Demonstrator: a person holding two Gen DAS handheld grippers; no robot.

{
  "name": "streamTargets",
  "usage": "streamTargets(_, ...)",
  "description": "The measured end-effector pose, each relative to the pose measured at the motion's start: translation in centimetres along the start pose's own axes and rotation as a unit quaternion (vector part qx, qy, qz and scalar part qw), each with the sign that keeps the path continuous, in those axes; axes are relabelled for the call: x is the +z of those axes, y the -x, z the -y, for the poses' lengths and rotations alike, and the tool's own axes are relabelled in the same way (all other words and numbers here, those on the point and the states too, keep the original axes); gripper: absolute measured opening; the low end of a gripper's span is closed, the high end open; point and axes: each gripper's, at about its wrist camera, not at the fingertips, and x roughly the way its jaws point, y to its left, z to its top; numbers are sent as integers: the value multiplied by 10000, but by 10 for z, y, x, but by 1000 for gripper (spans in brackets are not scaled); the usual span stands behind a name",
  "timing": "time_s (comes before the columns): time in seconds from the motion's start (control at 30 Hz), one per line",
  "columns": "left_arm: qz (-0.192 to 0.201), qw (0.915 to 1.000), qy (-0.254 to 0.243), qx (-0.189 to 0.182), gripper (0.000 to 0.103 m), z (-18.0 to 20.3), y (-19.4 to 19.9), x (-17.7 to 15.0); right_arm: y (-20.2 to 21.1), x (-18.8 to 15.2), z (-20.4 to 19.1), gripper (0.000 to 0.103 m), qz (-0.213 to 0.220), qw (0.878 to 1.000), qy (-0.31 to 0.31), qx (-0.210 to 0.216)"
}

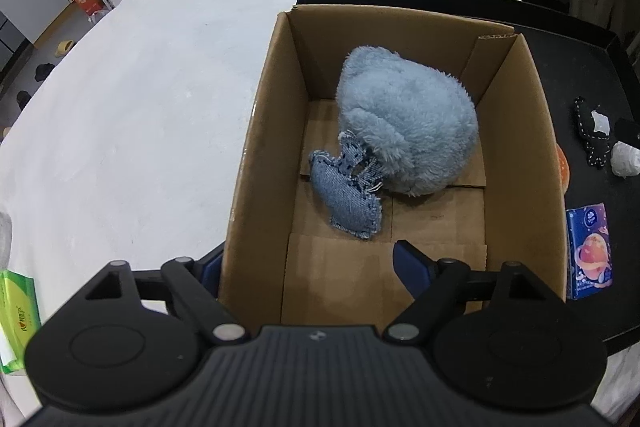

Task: Organize soft objects
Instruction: 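Move the right gripper to the white plastic bag and grasp it, then carry the white plastic bag with the right gripper and release it into the box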

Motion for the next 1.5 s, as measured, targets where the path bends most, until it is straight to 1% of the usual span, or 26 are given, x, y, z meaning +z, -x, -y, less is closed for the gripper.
streamTargets(0.07, -11, 10000, -22, 27, 84, 1, -1, 1, -7, -1, 4, 90, -14, 9999, -66, -99)
streamTargets(0.13, -15, 10000, -20, 20, 84, 1, -2, 1, -14, -2, 6, 86, -62, 9998, -160, -119)
streamTargets(0.23, -21, 10000, -12, -14, 84, 1, -2, 2, -23, -4, 6, 76, -104, 9994, -243, -226)
streamTargets(0.3, -18, 10000, -26, -33, 84, 0, -2, 1, -29, -6, 4, 67, -179, 9992, -277, -222)
streamTargets(0.33, -13, 10000, -32, -38, 84, 0, -2, 2, -30, -8, 3, 66, -213, 9992, -274, -203)
streamTargets(0.37, -15, 10000, -31, -41, 84, -1, -2, 2, -32, -9, 1, 61, -247, 9993, -240, -176)
streamTargets(0.4, -16, 10000, -19, -49, 84, -2, -2, 1, -33, -11, -2, 50, -278, 9993, -185, -162)
streamTargets(0.43, -14, 10000, 3, -57, 84, -3, -2, 1, -34, -12, -4, 42, -312, 9993, -131, -171)
streamTargets(0.47, -12, 10000, 26, -62, 84, -5, -1, 1, -35, -13, -5, 37, -363, 9991, -103, -183)
streamTargets(0.57, 7, 9999, 76, -88, 84, -11, 0, 1, -31, -13, -4, 36, -327, 9991, -230, -171)
streamTargets(0.63, -2, 9998, 134, -126, 84, -14, 1, 1, -26, -11, -6, 36, -278, 9993, -155, -209)
streamTargets(0.83, 4, 9995, 257, -177, 84, -27, 3, 0, -6, -4, -16, 36, -108, 9999, -26, -60)
streamTargets(1.0, 66, 9993, 281, -234, 84, -35, 8, -2, 6, 1, -28, 36, -69, 10000, -9, 54)
streamTargets(1.33, 213, 9983, 393, -373, 84, -49, 17, -6, 38, 9, -62, 36, 105, 9987, 235, 431)
streamTargets(1.5, 298, 9973, 409, -524, 84, -52, 23, -13, 60, 9, -76, 36, 208, 9969, 353, 678)
